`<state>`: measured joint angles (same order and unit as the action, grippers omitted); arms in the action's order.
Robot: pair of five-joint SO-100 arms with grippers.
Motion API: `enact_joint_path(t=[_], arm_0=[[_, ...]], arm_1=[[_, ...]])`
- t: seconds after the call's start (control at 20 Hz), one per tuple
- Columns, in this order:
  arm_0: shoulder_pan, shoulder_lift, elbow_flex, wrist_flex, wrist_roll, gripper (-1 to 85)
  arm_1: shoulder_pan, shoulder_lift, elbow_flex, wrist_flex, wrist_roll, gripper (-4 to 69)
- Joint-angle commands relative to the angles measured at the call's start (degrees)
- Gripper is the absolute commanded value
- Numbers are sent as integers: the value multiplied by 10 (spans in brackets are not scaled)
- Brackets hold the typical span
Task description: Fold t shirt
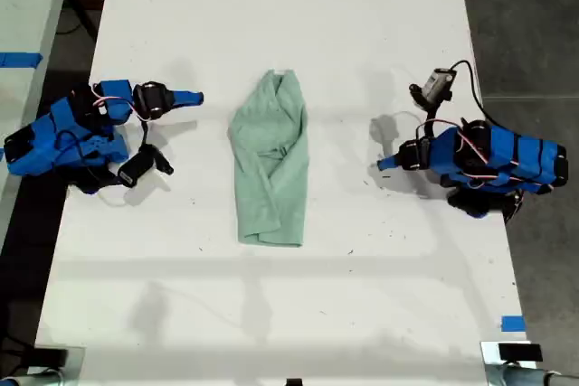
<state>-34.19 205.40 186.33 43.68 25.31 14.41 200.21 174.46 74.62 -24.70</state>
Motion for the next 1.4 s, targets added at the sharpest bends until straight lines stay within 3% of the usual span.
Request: enact_joint_path(t=[0.0, 0.95, 1.15, 1.35], arm_0=[[-15, 8, 23, 5, -17, -3], [-28, 8, 23, 19, -40, -3], [-78, 8, 23, 39, -79, -3], [-83, 8, 23, 39, -74, -3]], arm_1=[[0, 7, 33, 6, 0, 19], [0, 7, 33, 7, 3, 19], [-5, 7, 33, 6, 0, 19], [-6, 7, 33, 7, 4, 19]])
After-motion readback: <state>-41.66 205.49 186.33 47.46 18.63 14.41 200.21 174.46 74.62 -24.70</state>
